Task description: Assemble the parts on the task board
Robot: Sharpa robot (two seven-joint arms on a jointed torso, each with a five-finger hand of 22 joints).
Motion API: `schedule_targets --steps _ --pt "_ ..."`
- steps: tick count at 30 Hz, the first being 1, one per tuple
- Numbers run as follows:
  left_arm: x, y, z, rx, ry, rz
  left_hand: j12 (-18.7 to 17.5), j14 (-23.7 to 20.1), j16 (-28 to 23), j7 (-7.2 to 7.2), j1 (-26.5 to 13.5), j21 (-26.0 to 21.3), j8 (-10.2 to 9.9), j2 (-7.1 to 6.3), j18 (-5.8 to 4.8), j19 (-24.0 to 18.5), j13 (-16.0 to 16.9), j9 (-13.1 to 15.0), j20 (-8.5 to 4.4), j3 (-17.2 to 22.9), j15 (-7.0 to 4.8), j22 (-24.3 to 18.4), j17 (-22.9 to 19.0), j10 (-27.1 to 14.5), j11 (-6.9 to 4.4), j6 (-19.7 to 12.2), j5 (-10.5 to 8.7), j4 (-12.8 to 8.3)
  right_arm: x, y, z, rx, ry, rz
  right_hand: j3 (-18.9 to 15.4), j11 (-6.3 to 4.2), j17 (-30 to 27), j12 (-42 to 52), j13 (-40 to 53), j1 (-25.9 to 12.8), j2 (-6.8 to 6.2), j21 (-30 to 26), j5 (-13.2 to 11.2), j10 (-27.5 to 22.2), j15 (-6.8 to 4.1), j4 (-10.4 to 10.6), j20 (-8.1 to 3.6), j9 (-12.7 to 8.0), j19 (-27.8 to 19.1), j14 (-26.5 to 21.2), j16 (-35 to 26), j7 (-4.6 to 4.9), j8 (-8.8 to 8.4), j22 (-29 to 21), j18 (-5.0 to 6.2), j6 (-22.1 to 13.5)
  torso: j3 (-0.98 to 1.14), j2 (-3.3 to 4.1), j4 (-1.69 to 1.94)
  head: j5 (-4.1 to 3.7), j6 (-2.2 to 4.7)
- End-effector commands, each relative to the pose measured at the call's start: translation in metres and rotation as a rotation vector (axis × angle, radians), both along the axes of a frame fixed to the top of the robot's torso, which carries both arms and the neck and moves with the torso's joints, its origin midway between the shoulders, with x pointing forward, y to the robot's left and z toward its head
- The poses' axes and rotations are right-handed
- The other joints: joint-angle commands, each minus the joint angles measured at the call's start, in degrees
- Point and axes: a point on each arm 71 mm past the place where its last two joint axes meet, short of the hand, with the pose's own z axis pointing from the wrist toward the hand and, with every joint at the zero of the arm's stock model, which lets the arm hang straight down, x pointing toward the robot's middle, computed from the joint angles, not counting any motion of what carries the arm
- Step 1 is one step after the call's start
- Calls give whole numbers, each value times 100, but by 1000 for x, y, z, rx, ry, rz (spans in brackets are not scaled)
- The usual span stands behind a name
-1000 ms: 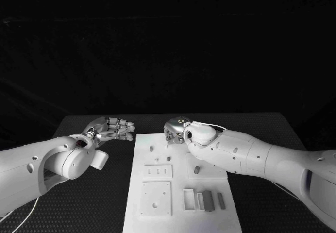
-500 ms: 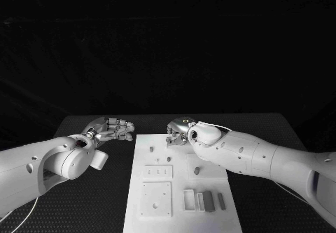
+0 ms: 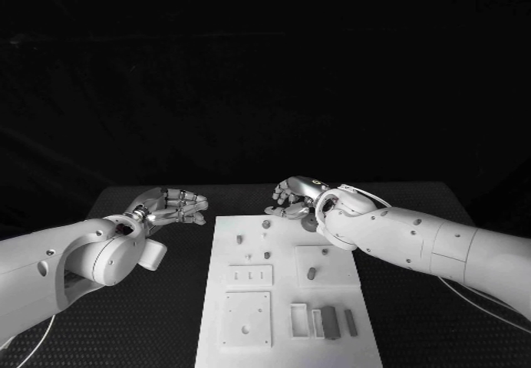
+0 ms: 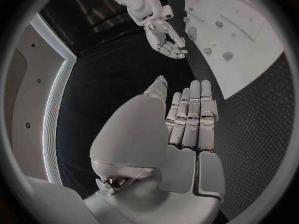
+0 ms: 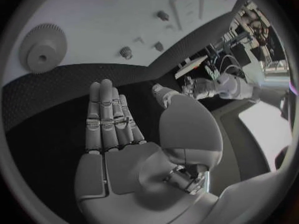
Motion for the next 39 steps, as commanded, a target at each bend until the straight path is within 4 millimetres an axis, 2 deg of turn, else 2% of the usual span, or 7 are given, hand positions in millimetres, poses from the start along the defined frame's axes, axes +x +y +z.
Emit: schedule_targets --steps 1,3,8,12,21,30,39 --pt "1 0 2 -2 -12 -5 -37 57 -33 36 -55 -28 -29 6 76 25 -10 -8 -25 35 -1 -4 7 2 43 8 -39 12 -1 -8 0 388 231 15 -52 52 -232 -2 -26 199 287 -359 9 1 193 -209 123 15 -448 -398 -512 106 42 -175 -213 -41 2 -4 3 -28 38" --pt "2 1 2 -1 -11 -2 -37 58 -34 36 -56 -28 -29 6 76 26 -10 -8 -25 36 -1 -4 8 2 43 8 -38 12 -3 -15 -1 462 288 27 -104 61 -443 -7 -80 497 621 -723 9 -62 463 -576 243 13 -938 -807 -1003 94 56 -337 -340 -42 3 -10 0 -37 57" --pt "3 3 1 2 -12 3 -39 59 -38 40 -60 -29 -31 5 76 27 -11 -8 -25 37 -1 -3 12 2 44 7 -38 13 -4 -33 -4 472 371 57 452 -24 -456 132 -73 1106 1480 -765 7 207 406 -1368 271 33 -760 -519 -1078 27 182 -405 -275 200 31 -27 -46 -34 102" --pt "4 4 1 3 -13 4 -40 60 -40 43 -63 -30 -32 4 75 27 -12 -9 -25 37 -1 -3 14 2 44 6 -38 14 -7 -44 -5 517 413 63 865 -82 -447 176 -70 779 1571 -762 7 369 340 -1628 300 28 -561 -302 -1142 -16 234 -438 -214 353 57 -42 -88 -39 143" --pt "7 5 0 5 -12 6 -43 62 -46 48 -70 -31 -36 5 75 28 -13 -10 -25 40 -1 -2 21 1 45 3 -38 15 -8 -75 -14 494 515 -94 1134 -75 -411 111 -120 -322 823 -838 2 424 394 -2892 361 49 -474 -171 -1377 -3 223 -427 -155 368 111 -67 -160 -91 187" --pt "8 6 -1 7 -10 6 -46 62 -52 50 -74 -33 -38 4 75 29 -14 -11 -25 42 -1 -2 26 1 46 2 -38 15 -6 -92 -15 313 447 -129 525 95 -408 -9 -229 -1680 255 -1017 2 17 538 -2687 415 18 -807 -466 -1596 172 26 -405 -233 -70 117 -62 -161 -127 189" --pt "8 6 -1 7 -8 3 -48 63 -57 51 -78 -35 -40 5 75 29 -15 -12 -25 44 -1 -2 31 1 46 1 -38 14 -3 -92 -8 -65 186 -71 699 -219 223 435 211 -1522 -105 -535 8 613 33 -2733 270 215 151 456 -926 85 222 -127 88 78 96 -65 -151 -155 162"
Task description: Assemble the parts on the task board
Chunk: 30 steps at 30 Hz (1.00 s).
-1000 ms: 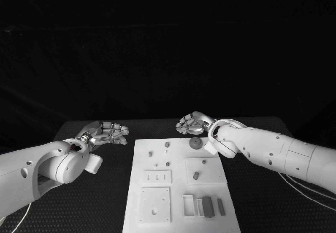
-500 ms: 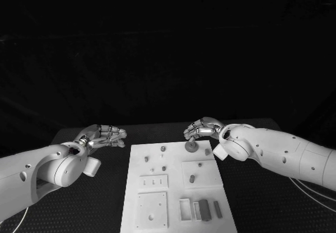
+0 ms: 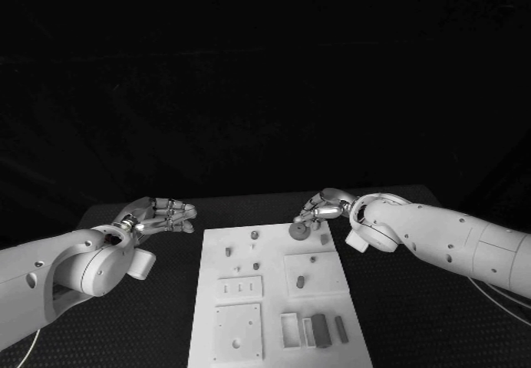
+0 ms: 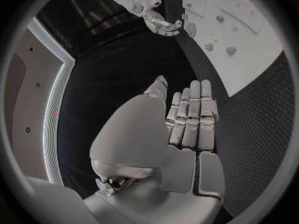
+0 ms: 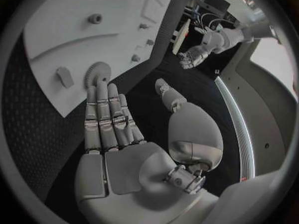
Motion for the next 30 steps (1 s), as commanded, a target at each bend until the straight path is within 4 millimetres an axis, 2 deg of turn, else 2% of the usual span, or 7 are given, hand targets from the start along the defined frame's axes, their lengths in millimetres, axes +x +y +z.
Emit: schedule_targets --steps 1,2,5,7,11,21,30 --pt "0 -4 1 -6 -5 -24 -27 26 -35 51 -57 -35 -40 -18 75 29 -7 -8 -25 29 5 -2 9 1 46 1 -38 -1 1 3 6 -301 -193 85 64 -50 184 79 127 133 -96 148 14 78 -153 -9 -44 40 314 275 185 96 67 68 117 76 -14 0 6 -7 -16" --pt "0 -4 1 -6 -5 -24 -27 26 -35 51 -57 -35 -40 -18 75 29 -7 -8 -25 29 5 -2 10 1 46 0 -38 -1 1 5 7 -336 -219 100 94 -74 311 115 208 165 -154 267 9 102 -287 48 -76 66 568 466 309 72 96 117 193 118 -15 0 8 -8 -17" --pt "0 -4 1 -6 -5 -25 -27 26 -37 51 -58 -36 -40 -17 75 29 -7 -8 -25 30 5 -2 12 1 46 1 -38 -1 1 9 10 -407 -296 122 88 -116 598 163 363 225 -281 462 16 117 -456 135 -128 92 938 791 612 37 106 231 290 139 -21 -5 12 -16 -28" --pt "0 -4 1 -6 -4 -26 -27 26 -38 51 -58 -36 -40 -17 75 29 -7 -8 -25 31 5 -2 12 1 46 0 -38 -2 1 11 12 -421 -322 127 81 -140 713 176 417 237 -302 554 10 125 -503 178 -184 99 1095 915 747 34 107 285 294 149 -23 -6 12 -16 -32" --pt "0 -4 1 -6 -4 -26 -28 27 -40 52 -60 -37 -41 -16 75 29 -7 -8 -25 32 5 -2 14 2 46 1 -38 -2 1 16 19 -477 -439 131 19 -270 1169 296 633 292 -365 988 10 306 -667 281 -494 120 1726 1386 1373 -24 121 558 294 236 -25 -6 14 -13 -43" --pt "0 -4 1 -7 -3 -28 -30 28 -45 52 -64 -39 -42 -16 74 29 -8 -8 -25 34 5 -1 20 3 46 2 -38 -2 4 37 14 -587 -429 197 50 -226 1675 36 697 605 -344 1387 9 -16 -640 212 -743 100 2111 1586 2048 -62 63 939 294 274 -36 -1 9 0 -65" --pt "0 -6 1 -7 -2 -32 -30 29 -49 53 -67 -40 -42 -15 74 29 -8 -8 -25 36 5 -1 24 5 46 3 -38 -1 7 50 3 -684 -401 260 1 -249 2033 -27 713 950 -139 1879 10 104 -661 80 -919 94 2331 1705 2670 -123 146 1019 294 584 -33 1 43 2 -116"
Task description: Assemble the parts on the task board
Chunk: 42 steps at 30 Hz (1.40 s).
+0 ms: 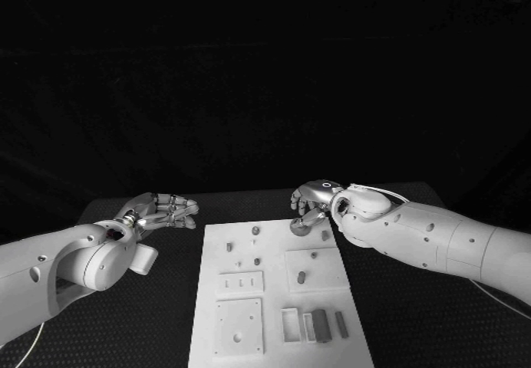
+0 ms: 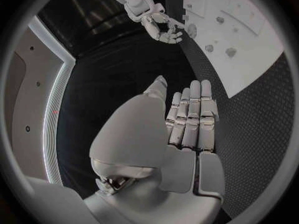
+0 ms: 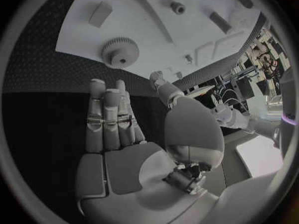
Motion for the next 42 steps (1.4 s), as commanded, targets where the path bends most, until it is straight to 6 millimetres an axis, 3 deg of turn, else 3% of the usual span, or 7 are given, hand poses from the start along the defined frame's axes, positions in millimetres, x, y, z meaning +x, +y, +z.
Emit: schedule_targets --steps 1,24,35,42 --pt "-1 -3 1 -6 -5 -20 -31 29 -28 52 -45 -18 -21 8 74 29 -9 -9 -25 37 5 -1 9 5 46 3 -38 -2 1 0 -7 -112 16 11 -22 62 42 -34 11 85 44 100 10 -11 -3 -41 -176 -15 156 24 94 -12 43 156 178 93 -2 6 33 -17 -19" --pt "0 -8 1 -7 -6 -33 -35 31 -39 51 -52 -22 -23 7 74 30 -11 -9 -25 42 5 0 20 6 46 4 -38 -2 4 -6 -27 -190 68 -8 -51 71 88 -128 0 170 182 421 9 13 5 -134 -235 -67 125 36 295 -34 2 150 178 183 6 18 13 -2 -90" --pt "-1 -9 1 -8 -5 -36 -38 31 -46 52 -57 -24 -26 9 74 30 -13 -10 -25 44 6 1 27 4 47 2 -38 -2 4 -2 -28 -188 77 4 -71 71 85 -169 -2 248 468 563 9 38 5 -263 -252 -88 89 38 372 -35 -22 146 178 204 9 9 19 -8 -139" --pt "-1 -8 1 -8 -5 -33 -40 31 -49 52 -58 -25 -26 9 74 30 -14 -11 -25 45 6 1 30 4 47 1 -38 -3 2 -1 -33 -210 90 10 -9 21 89 -120 36 581 787 692 9 194 -41 -532 -286 -71 95 76 454 -89 31 148 178 339 9 2 20 3 -171"
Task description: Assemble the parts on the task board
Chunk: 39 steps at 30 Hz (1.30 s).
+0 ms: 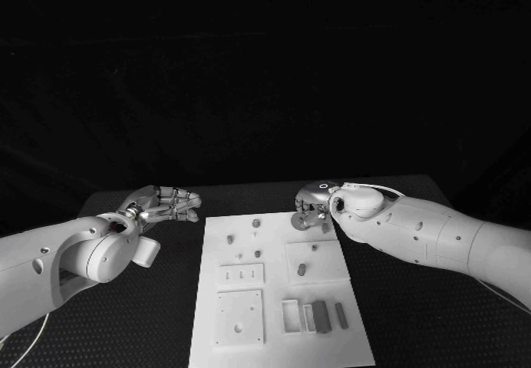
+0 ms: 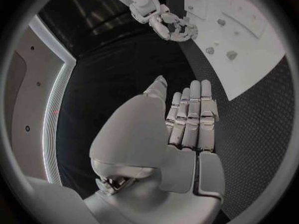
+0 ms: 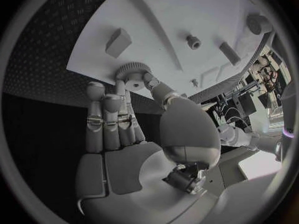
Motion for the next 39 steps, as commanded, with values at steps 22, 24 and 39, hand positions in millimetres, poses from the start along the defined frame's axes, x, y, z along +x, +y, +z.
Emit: schedule_targets --steps 22,24,39 --pt "-1 -3 1 -5 -6 -20 -44 33 -39 52 -60 -29 -29 5 74 30 -6 -7 -25 50 6 3 19 5 48 2 -39 -5 -6 9 -8 -76 -47 26 -106 -219 -9 201 179 517 435 393 12 551 -207 -76 -127 112 114 176 208 -230 211 141 391 572 4 -5 -13 11 -21" --pt "-1 -3 1 -5 -6 -20 -44 34 -40 52 -60 -29 -29 5 74 31 -7 -7 -25 50 6 3 20 5 48 2 -39 -5 -7 9 -7 -72 -57 23 -121 -234 -7 209 191 525 453 423 12 583 -222 -74 -131 121 129 192 225 -243 219 140 391 604 4 -3 -14 12 -20" --pt "-2 -1 2 -5 -7 -18 -47 35 -47 52 -62 -31 -31 5 74 31 -8 -7 -25 53 6 4 28 5 49 1 -39 -5 -24 28 23 -27 -171 79 -157 -281 -9 230 235 541 439 508 12 691 -268 -74 -130 145 163 233 266 -289 231 133 391 717 2 -8 -22 53 33"
